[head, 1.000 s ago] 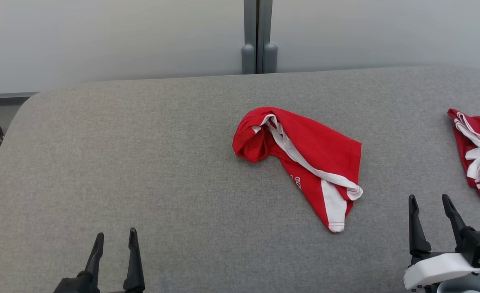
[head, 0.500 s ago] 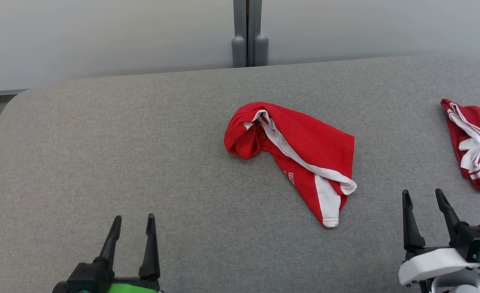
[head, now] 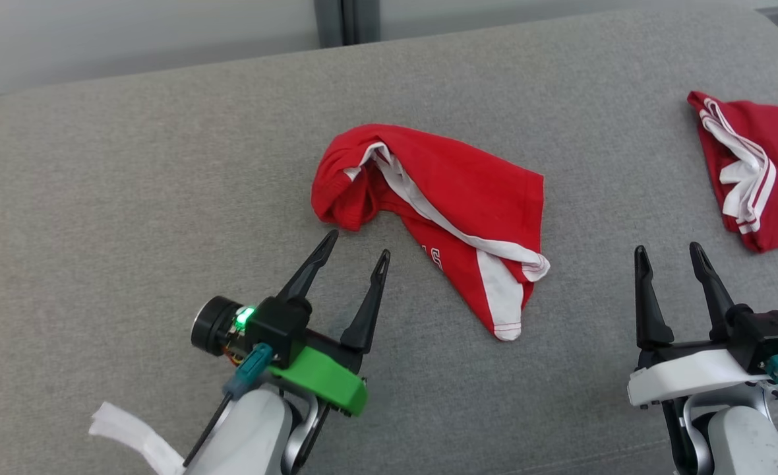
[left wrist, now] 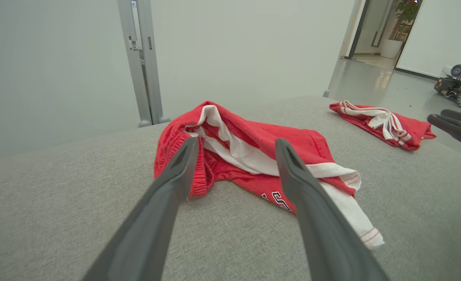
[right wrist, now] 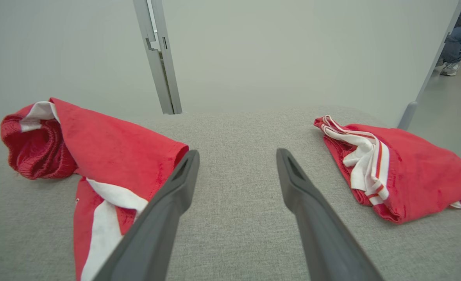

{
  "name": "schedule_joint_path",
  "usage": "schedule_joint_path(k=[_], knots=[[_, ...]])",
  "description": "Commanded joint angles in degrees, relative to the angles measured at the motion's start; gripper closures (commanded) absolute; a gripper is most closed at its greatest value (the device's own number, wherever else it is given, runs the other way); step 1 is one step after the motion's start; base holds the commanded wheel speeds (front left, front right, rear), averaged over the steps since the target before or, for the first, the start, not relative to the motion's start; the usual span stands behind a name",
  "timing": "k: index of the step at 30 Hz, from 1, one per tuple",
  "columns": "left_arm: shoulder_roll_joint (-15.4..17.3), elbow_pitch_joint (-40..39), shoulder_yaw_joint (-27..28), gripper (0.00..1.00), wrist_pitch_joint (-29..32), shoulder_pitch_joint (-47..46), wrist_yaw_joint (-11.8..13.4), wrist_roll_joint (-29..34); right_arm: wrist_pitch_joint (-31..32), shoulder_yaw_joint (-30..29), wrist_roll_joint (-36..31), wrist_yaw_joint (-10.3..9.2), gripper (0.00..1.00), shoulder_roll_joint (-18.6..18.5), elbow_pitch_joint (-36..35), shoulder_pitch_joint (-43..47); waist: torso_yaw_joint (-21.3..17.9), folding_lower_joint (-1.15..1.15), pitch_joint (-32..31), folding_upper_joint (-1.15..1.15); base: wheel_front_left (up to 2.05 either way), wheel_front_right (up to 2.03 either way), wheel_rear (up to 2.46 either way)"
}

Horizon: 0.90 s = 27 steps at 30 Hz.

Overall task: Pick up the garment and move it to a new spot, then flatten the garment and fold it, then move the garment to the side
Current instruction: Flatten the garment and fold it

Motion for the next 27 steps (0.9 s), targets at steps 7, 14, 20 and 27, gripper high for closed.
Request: schedule_joint_path(k=[7,14,20,27], knots=[[0.34,9.27,-4.49,0.00,0.00,-8.58,-0.57,-1.01,0.01,-0.07,1.68,-0.09,0.00,-0.06,0.09,-2.31,-6.72,0.00,8.31,0.00,0.00,0.00,0.00],[0.37,16.00,-4.20,0.00,0.00,-13.95,0.91,-2.39,0.01,0.05,2.16,-0.09,0.00,-0.07,0.04,-3.50,-7.91,0.00,10.07,0.00,0.00,0.00,0.00],[0.34,19.74,-1.95,0.00,0.00,-17.35,5.15,-2.43,0.01,0.17,2.35,-0.09,0.00,-0.07,0.24,-4.03,-8.19,0.00,10.27,0.00,0.00,0.00,0.00],[0.40,23.05,-0.04,0.00,0.00,-18.78,6.81,-2.01,0.01,0.03,2.45,-0.09,0.00,-0.07,0.31,-4.13,-8.08,0.00,10.37,0.00,0.00,0.00,0.00]])
